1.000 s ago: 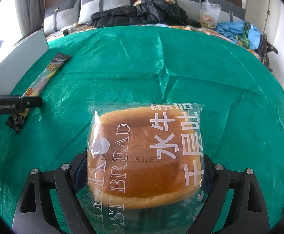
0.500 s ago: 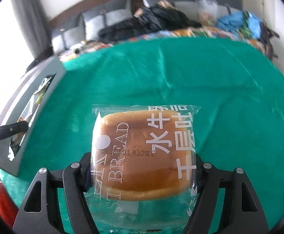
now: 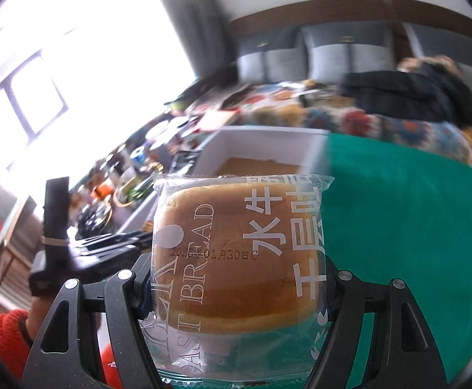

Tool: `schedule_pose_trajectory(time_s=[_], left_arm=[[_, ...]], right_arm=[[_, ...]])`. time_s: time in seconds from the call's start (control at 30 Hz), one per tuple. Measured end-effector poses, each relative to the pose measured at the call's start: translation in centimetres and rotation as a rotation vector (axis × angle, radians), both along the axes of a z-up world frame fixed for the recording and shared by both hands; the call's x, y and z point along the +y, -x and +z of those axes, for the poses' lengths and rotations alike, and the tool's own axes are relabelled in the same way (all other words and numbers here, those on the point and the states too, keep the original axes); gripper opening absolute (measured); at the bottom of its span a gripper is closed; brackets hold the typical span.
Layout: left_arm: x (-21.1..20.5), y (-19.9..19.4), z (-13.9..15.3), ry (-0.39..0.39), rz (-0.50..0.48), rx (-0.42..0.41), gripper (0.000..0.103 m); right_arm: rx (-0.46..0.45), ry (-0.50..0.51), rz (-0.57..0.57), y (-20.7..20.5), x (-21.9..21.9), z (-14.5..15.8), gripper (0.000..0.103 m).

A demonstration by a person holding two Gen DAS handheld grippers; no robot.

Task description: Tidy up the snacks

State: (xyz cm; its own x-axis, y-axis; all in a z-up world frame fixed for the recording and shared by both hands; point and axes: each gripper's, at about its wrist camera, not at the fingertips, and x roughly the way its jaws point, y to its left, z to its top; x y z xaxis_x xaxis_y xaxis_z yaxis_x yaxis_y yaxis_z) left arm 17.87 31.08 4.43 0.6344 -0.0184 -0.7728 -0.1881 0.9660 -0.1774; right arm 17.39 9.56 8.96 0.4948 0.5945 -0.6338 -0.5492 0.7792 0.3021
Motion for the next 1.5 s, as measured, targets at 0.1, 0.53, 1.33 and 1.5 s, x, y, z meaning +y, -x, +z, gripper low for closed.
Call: schedule_pose_trajectory(time_s=[0.1,0.53,1.33,1.5], left_arm=[[1.8,-1.1,-1.3,-0.056,0.043,0.024,0.039],[1.9,4.9,-1.4,-0.294,0.169,-0.015,0.098],[1.6,11.4,3.5,-0.282,0.251,-0.087,0.101],[1.2,11.5,3.8,-0.316,0.246,-0.089,0.101]], right_arm=[[0.034,0.035,0.061,-2.7,5.5,-1.2,0.077],[0.099,0.197,0.034,-2.1,5.6,-2.8,0.081],[-0.054,0.292,0.015,3.8,6.8,-0.5,0.081],[-0.110,0.331,-0.007,4.4,6.9,-0.3,0.081]])
